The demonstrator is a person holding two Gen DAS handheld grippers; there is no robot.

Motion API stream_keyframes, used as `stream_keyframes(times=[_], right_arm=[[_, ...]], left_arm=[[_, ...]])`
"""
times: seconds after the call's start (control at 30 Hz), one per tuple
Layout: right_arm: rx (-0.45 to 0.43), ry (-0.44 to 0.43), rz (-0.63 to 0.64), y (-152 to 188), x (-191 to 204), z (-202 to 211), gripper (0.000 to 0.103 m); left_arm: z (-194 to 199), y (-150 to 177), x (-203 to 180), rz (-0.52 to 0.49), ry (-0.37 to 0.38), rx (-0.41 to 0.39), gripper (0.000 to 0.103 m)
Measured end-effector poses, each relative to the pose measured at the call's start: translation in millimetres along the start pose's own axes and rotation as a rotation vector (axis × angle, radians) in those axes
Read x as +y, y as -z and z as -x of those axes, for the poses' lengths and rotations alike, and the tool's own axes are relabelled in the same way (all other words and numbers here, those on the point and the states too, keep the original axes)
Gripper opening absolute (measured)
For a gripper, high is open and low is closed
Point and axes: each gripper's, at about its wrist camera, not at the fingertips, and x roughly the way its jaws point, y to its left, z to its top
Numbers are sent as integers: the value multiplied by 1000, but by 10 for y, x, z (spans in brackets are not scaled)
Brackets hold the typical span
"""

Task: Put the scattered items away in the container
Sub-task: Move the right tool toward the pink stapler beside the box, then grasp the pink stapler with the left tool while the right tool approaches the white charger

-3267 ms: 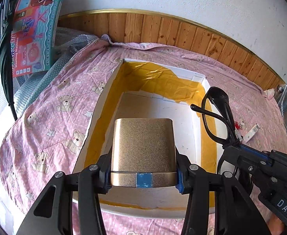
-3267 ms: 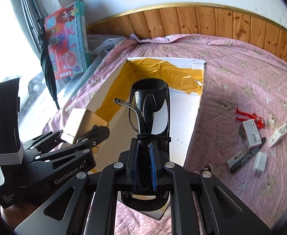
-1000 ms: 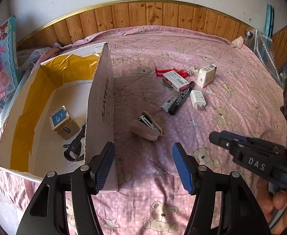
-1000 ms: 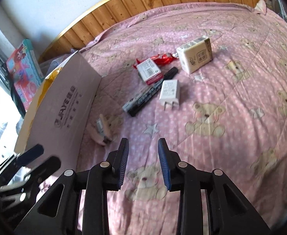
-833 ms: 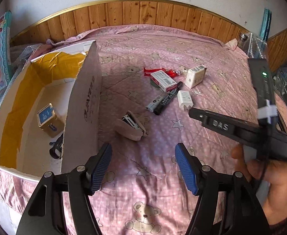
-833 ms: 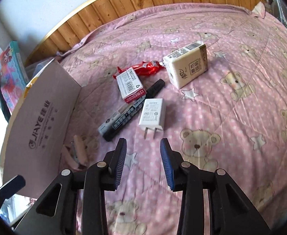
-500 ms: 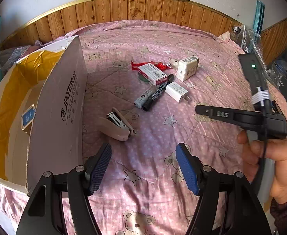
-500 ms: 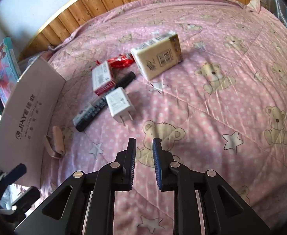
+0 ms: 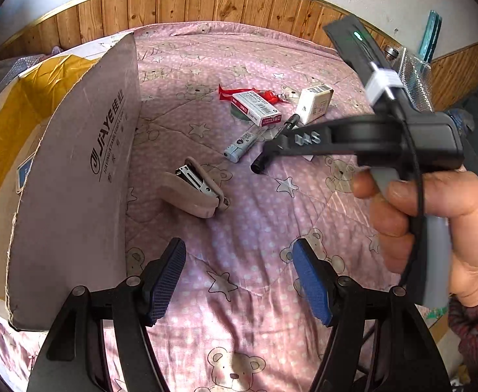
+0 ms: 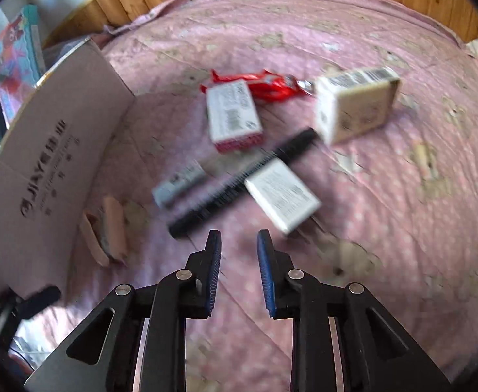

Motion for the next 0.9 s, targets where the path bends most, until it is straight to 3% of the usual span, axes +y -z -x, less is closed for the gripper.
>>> stream_keyframes(times=[0.03, 0.13, 0.2, 0.27, 0.33, 0.37, 0.4, 0.43, 0.47, 0.5, 0.57, 0.6, 0.67, 0.73, 0.9], right_arm=[[-6, 8, 6, 50, -14, 59, 27], [-61, -154, 74, 32, 303, 210, 31], [-65, -249, 160, -17, 665, 142, 31], [-51, -288, 211, -27, 906, -35, 31], [-9, -281, 154, -9, 872, -219, 27], [6, -326, 76, -5, 737, -257, 25], [31, -345, -9, 7, 562, -281, 16], [26, -350, -81, 38, 381, -257, 16], [35, -304, -120, 90, 222, -242, 14], [32, -256, -139, 152, 95, -224, 5], [24, -269, -172, 258, -71, -155, 0], [14, -258, -157, 291, -85, -94, 7], [-25, -227, -113, 320, -47, 43, 10], [-61, -206, -91, 327, -11, 169, 19], [-155, -155, -87, 315, -69, 324, 23]], left_arm=[[9, 12, -1, 0, 10, -6, 69], [18, 61, 13, 7, 53, -18, 69], [3, 94, 27, 4, 58, -6, 69], [8, 137, 32, -8, 61, 6, 69], [40, 182, 27, -21, 59, 9, 69], [52, 202, 27, -22, 52, 13, 69], [62, 214, 36, -19, 50, 17, 69], [75, 221, 50, -13, 50, 17, 69], [86, 225, 67, -5, 45, 15, 69], [98, 220, 80, 3, 49, 13, 69], [103, 202, 93, 19, 54, 9, 69], [92, 190, 91, 23, 50, 10, 69], [54, 157, 63, 27, 49, 11, 69], [37, 132, 30, 25, 49, 12, 69], [75, 28, -20, 1, 39, -22, 69]])
